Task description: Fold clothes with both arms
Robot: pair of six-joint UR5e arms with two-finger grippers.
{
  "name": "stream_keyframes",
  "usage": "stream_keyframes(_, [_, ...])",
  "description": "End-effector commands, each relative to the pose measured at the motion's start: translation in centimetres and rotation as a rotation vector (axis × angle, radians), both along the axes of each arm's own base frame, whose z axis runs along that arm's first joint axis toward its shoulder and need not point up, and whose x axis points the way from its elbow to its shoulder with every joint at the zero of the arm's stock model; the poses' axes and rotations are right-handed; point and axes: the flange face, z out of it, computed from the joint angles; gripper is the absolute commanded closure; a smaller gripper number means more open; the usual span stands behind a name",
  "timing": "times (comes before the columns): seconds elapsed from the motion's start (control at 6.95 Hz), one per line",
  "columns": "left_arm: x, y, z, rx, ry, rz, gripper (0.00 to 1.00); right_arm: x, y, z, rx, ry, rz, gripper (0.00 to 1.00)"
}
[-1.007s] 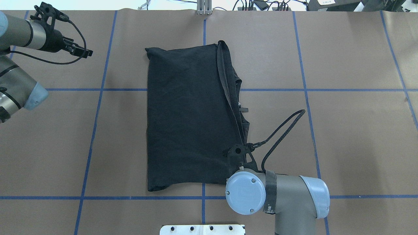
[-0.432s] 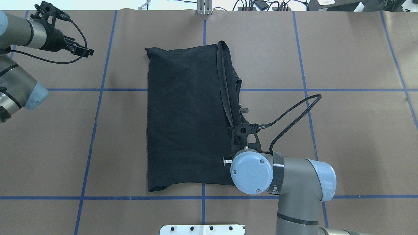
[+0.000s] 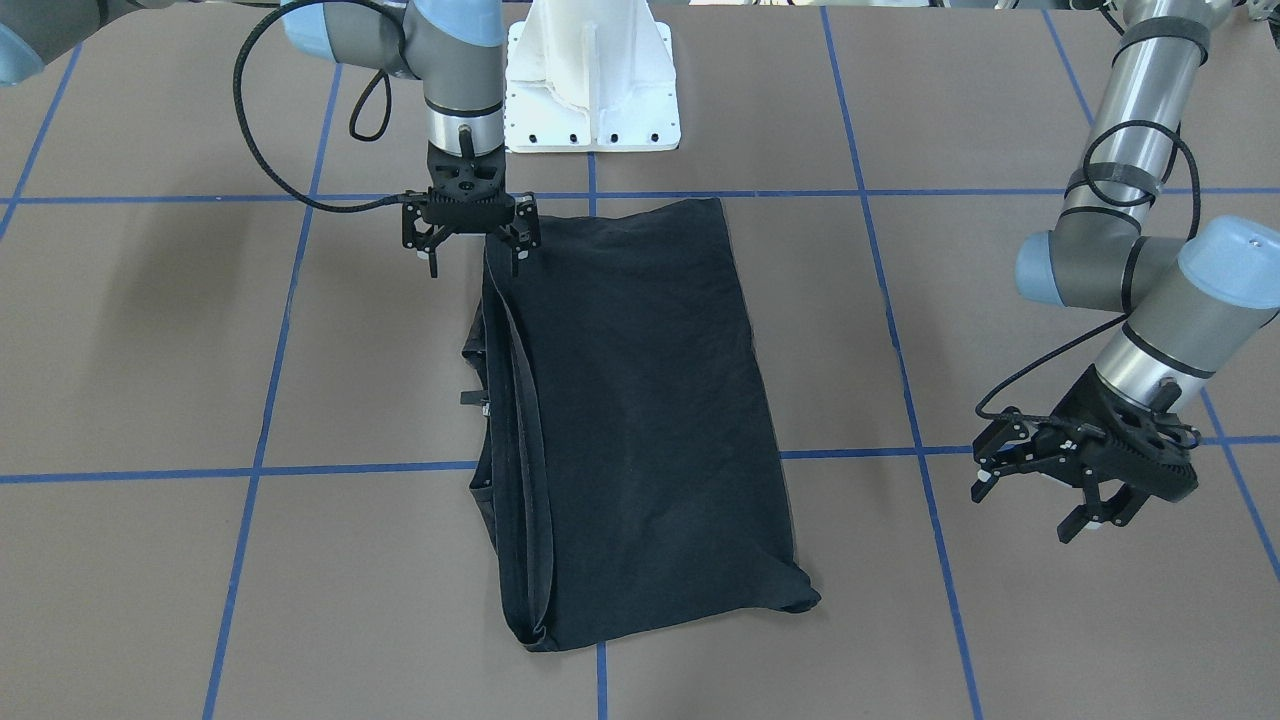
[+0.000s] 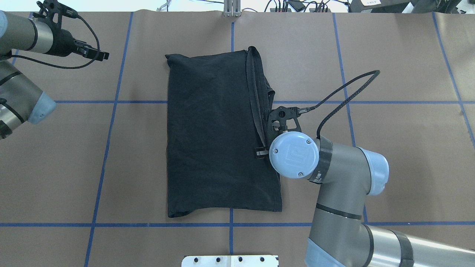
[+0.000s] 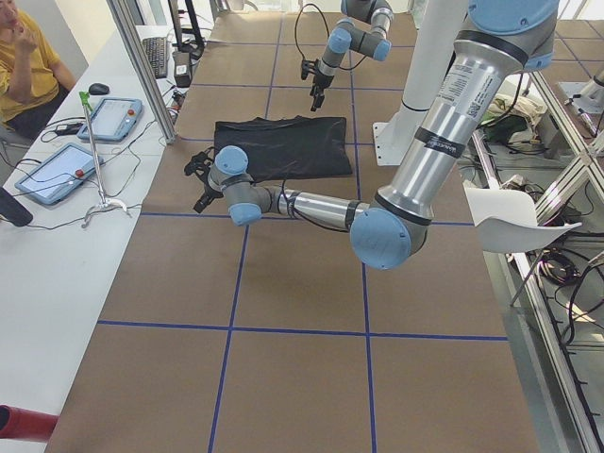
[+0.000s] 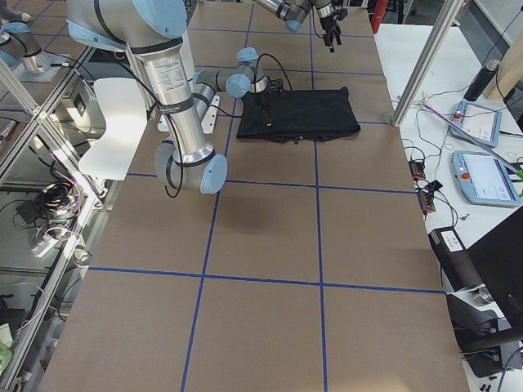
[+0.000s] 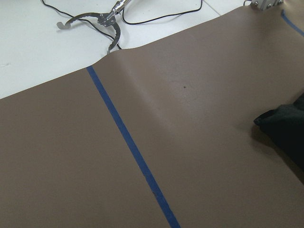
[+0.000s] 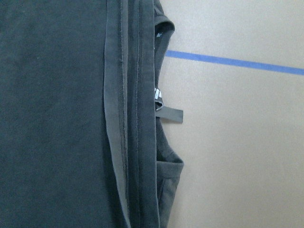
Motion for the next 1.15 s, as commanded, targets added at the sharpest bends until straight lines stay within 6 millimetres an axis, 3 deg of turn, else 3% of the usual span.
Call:
stream_keyframes(0.0, [-0.1, 0.5, 0.0, -0.003, 0.006, 0.000, 0.00, -4.8, -6.1, -1.2, -0.015, 0.074, 0.030, 0.00])
stream_keyframes(0.14, [-0.1, 0.5, 0.0, -0.005, 0.007, -0.001, 0.00, -6.8, -8.0, -1.5, -0.026, 0.108, 0.034, 0.00])
stream_keyframes(0.29, [-0.1, 0.5, 0.1, -0.007, 0.007, -0.001, 0.00, -7.1, -8.8, -0.4, -0.020, 0.146, 0.000, 0.00])
stream_keyframes(0.43, [0.0, 0.5, 0.1, -0.006, 0.006, -0.001, 0.00, -7.5, -9.3, 0.8, -0.029, 0.171, -0.005, 0.00])
stream_keyframes(1.01, [0.0, 0.5, 0.4, -0.011, 0.003, 0.001, 0.00, -7.7, -9.9, 2.1, -0.030, 0.209, -0.023, 0.00])
